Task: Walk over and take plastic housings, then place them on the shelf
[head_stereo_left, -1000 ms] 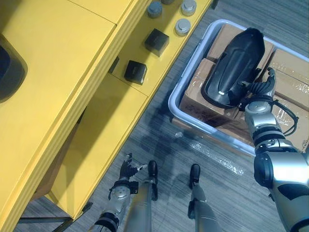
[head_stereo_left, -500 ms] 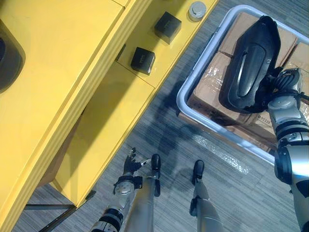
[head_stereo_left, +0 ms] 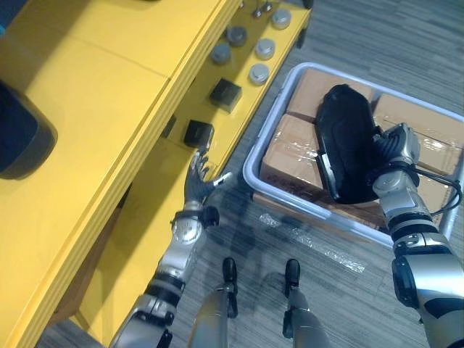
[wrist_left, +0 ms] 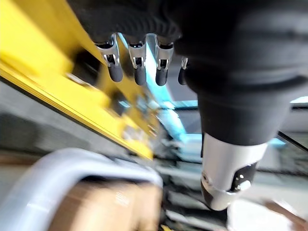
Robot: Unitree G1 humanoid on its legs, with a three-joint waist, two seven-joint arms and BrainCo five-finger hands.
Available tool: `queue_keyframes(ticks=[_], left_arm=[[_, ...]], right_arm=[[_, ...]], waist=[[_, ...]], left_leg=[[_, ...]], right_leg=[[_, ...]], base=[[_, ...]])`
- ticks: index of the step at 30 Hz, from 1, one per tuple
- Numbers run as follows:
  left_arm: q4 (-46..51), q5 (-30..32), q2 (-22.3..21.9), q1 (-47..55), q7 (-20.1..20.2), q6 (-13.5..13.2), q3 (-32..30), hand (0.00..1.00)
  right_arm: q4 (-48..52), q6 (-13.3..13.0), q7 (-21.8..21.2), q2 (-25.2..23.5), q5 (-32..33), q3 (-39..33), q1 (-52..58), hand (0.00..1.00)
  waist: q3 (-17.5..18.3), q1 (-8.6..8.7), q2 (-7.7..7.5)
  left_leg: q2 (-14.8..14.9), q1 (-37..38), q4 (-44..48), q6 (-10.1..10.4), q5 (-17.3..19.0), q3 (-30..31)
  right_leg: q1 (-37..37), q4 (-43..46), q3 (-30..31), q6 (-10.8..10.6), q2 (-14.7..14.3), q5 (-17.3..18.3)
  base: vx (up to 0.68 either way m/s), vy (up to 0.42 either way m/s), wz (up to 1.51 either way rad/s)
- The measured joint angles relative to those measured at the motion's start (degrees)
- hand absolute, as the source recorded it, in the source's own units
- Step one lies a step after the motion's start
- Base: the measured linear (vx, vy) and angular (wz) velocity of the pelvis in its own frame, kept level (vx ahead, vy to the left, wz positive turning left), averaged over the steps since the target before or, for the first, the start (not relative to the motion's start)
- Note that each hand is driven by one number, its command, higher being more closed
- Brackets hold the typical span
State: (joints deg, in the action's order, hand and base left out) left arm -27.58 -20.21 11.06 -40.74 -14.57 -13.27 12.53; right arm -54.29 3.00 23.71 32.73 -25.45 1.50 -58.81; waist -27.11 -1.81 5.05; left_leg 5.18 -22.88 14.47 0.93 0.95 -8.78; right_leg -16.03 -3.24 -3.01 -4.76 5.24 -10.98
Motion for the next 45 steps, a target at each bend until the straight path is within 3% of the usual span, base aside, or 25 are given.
queue_keyframes(ticks=[5,8,14,19,26,29,33,35,36,37,41,45], left_arm=[[-14.76,-9.32,0.45,-11.46,2.49,1.14,4.76,0.0],[-24.37,-16.63,-0.89,-19.16,5.44,3.47,5.04,0.0],[-31.82,-22.44,-3.14,-25.49,6.76,5.91,4.72,0.0],[-34.83,-24.07,-4.27,-25.33,6.5,8.24,4.41,0.0],[-32.65,-26.96,-6.2,-23.76,5.8,8.51,2.99,0.0],[-30.58,-27.76,-6.78,-20.97,5.17,8.5,3.85,0.0],[-22.52,-32.58,-6.94,-15.5,4.68,8.36,4.92,0.0],[-15.16,-38.46,-6.99,-10.07,4.79,6.99,6.79,0.0],[-13.2,-39.53,-7.02,-8.28,4.84,6.69,7.37,1.0],[-9.1,-41.77,-7.02,-3.76,5.04,6.08,9.81,1.0],[4.0,-45.11,-6.43,10.32,5.14,4.96,16.06,1.0],[12.01,-45.23,-5.94,23.06,5.12,4.42,20.0,1.0]], right_arm=[[-0.16,0.86,-1.05,-4.06,-0.88,3.07,-2.05,1.0],[-0.32,0.9,-2.3,-6.09,-0.9,5.51,-6.64,1.0],[1.39,1.67,-2.53,-11.08,-1.39,5.77,-10.03,1.0],[7.43,2.76,-2.42,-15.05,-2.16,5.77,-9.42,1.0],[19.75,2.93,-1.77,-21.04,-4.43,7.02,-0.06,1.0],[27.14,2.97,-1.08,-23.79,-4.67,8.8,6.19,1.0],[35.97,2.94,1.0,-24.77,-5.89,10.03,13.87,1.0],[41.73,2.5,2.07,-24.77,-5.89,10.53,20.15,1.0],[43.7,2.39,2.19,-24.77,-5.89,10.7,22.38,1.0],[48.73,1.68,2.38,-24.68,-5.89,10.93,28.61,1.0],[62.16,-0.69,2.68,-24.22,-5.87,12.59,45.06,1.0],[70.85,-3.59,3.08,-23.94,-5.58,15.47,60.29,1.0]], waist=[[0.81,3.15,-1.55],[0.96,5.11,-1.85],[1.41,7.25,-2.55],[1.96,7.79,-3.56],[3.1,7.97,-4.78],[5.39,8.62,-5.81],[7.4,8.67,-6.03],[9.89,8.58,-6.02],[10.71,8.54,-6.03],[13.37,8.54,-6.01],[17.79,7.75,-6.17],[20.33,7.15,-6.2]], left_leg=[[0.14,3.53,-3.97,0.47,-1.34,-3.25],[0.47,5.54,-5.6,0.59,-1.53,-5.47],[1.02,9.99,-8.23,1.12,-1.91,-7.27],[0.82,11.17,-8.45,1.24,-1.96,-8.15],[0.82,14.68,-10.19,1.49,-2.09,-8.77],[0.82,15.18,-10.79,1.59,-2.14,-8.94],[0.81,16.82,-11.64,1.67,-2.2,-8.97],[0.8,17.85,-12.34,1.69,-2.21,-8.97],[0.78,18.22,-12.52,1.75,-2.17,-8.93],[0.71,18.56,-12.77,1.92,-2.04,-8.42],[0.61,20.25,-13.8,2.13,-1.9,-7.58],[0.32,21.29,-14.79,2.24,-2.09,-6.64]], right_leg=[[-0.11,-0.03,2.9,0.23,-0.26,-0.36],[-0.04,-0.06,4.34,0.22,-0.63,-1.08],[2.23,-0.45,5.64,-0.14,-1.4,-1.64],[3.41,-1.5,6.26,-0.05,-1.38,-1.7],[5.82,-1.55,6.83,-0.09,-1.56,-1.6],[5.95,-1.57,6.84,0.22,-1.61,-1.3],[7.21,-1.58,6.76,0.23,-1.69,-1.29],[7.98,-1.61,6.65,0.17,-1.74,-1.08],[8.3,-1.61,6.55,0.11,-1.73,-0.78],[8.78,-1.62,5.82,0.07,-1.65,-0.11],[10.52,-1.64,4.54,0.41,-1.66,1.29],[11.68,-1.65,3.44,0.83,-1.48,2.27]], base=[[0.04,-0.005,-0.31],[0.06,0.021,-0.34],[0.03,0.034,-0.19],[-0.01,0.06,-0.07],[0.01,0.052,-0.06],[0.05,0.048,-0.02],[0.04,0.051,0.0],[0.05,0.059,0.01],[0.08,0.052,0.1],[0.1,0.057,0.16],[0.06,0.034,0.13],[0.02,0.023,0.14]])
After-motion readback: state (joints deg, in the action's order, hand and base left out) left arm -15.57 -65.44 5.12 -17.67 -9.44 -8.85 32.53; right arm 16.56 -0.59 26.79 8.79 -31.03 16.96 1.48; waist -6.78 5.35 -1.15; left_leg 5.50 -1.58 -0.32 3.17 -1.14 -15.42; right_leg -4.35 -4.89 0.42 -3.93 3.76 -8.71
